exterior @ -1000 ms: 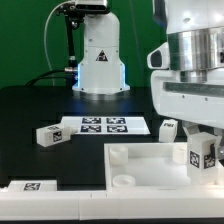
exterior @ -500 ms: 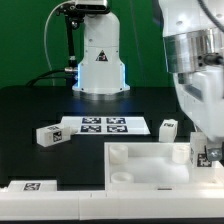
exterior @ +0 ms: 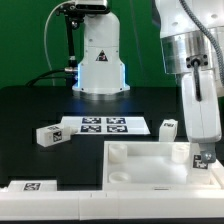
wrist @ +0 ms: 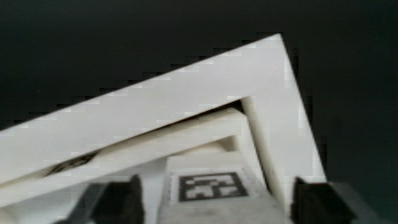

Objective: Assemble square table

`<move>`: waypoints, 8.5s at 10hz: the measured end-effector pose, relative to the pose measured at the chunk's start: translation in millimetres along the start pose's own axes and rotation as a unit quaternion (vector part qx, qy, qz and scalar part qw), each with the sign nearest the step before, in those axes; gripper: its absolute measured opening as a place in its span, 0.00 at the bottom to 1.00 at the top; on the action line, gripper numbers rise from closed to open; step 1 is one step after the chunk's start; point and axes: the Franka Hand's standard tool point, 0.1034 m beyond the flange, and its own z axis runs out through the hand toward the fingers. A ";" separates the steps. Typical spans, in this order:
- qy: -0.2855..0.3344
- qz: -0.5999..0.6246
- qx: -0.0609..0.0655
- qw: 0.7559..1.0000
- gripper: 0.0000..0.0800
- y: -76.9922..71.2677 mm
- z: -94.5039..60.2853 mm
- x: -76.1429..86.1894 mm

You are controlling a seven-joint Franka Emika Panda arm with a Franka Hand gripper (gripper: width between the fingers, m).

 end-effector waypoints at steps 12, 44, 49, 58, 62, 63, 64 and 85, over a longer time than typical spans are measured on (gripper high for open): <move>-0.016 -0.152 -0.008 0.988 0.81 22.1 -38.1 -11.3; -0.297 -0.556 -0.368 0.684 0.81 154.4 -26.9 57.9; -0.265 -0.602 -0.347 0.669 0.81 165.1 -15.1 51.2; -0.315 -0.589 -0.390 0.634 0.81 184.0 -7.6 62.0; -0.318 -0.551 -0.417 0.649 0.81 201.8 1.9 71.9; -0.321 -0.532 -0.432 0.654 0.81 210.6 8.1 75.7; -0.328 -0.513 -0.435 0.664 0.81 217.2 13.4 77.1; -0.113 -0.732 -0.150 0.655 0.36 10.7 -105.7 69.6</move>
Offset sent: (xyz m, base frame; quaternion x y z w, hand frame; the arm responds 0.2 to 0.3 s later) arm -0.0305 0.0072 0.0599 0.0111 -0.0362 -0.0325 0.9988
